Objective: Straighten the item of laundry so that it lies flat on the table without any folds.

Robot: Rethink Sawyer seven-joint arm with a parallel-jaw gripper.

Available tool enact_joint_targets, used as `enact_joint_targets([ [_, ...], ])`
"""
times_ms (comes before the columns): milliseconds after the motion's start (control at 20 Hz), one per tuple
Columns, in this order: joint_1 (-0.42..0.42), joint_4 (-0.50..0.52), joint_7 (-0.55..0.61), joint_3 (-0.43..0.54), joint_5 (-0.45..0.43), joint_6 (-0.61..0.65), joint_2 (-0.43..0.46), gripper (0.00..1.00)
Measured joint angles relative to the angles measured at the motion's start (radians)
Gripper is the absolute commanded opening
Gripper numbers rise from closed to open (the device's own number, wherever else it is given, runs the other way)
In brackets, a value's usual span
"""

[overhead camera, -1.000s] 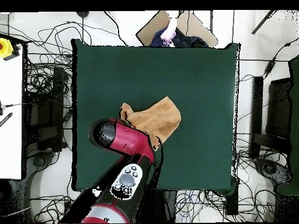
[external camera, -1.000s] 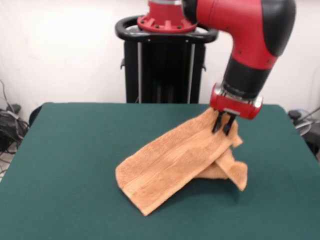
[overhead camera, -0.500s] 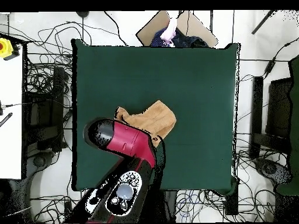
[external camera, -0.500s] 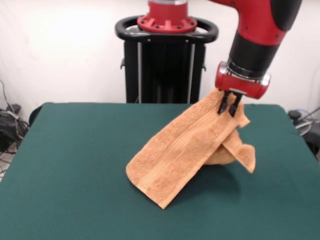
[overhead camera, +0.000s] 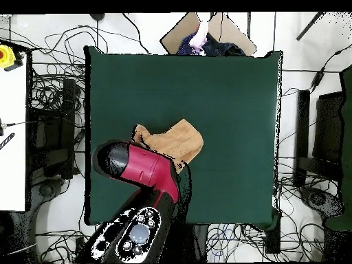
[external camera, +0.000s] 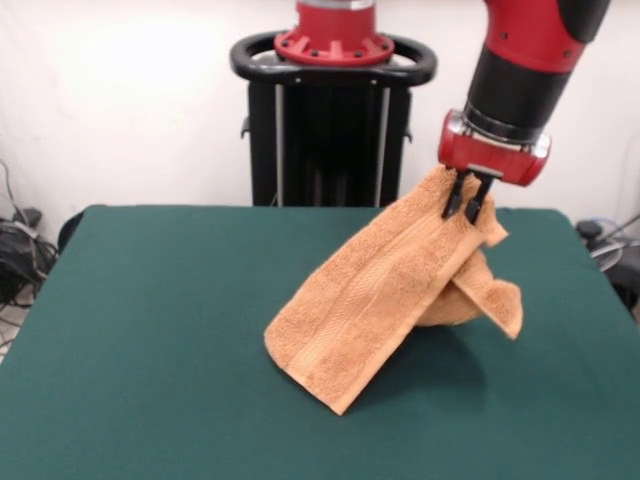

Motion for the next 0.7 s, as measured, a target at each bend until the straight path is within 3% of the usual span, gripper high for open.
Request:
enact_joint_targets([
  [700,0.017,-0.003,0.0,-0.012,-0.001,0.088,-0.043,0.0],
])
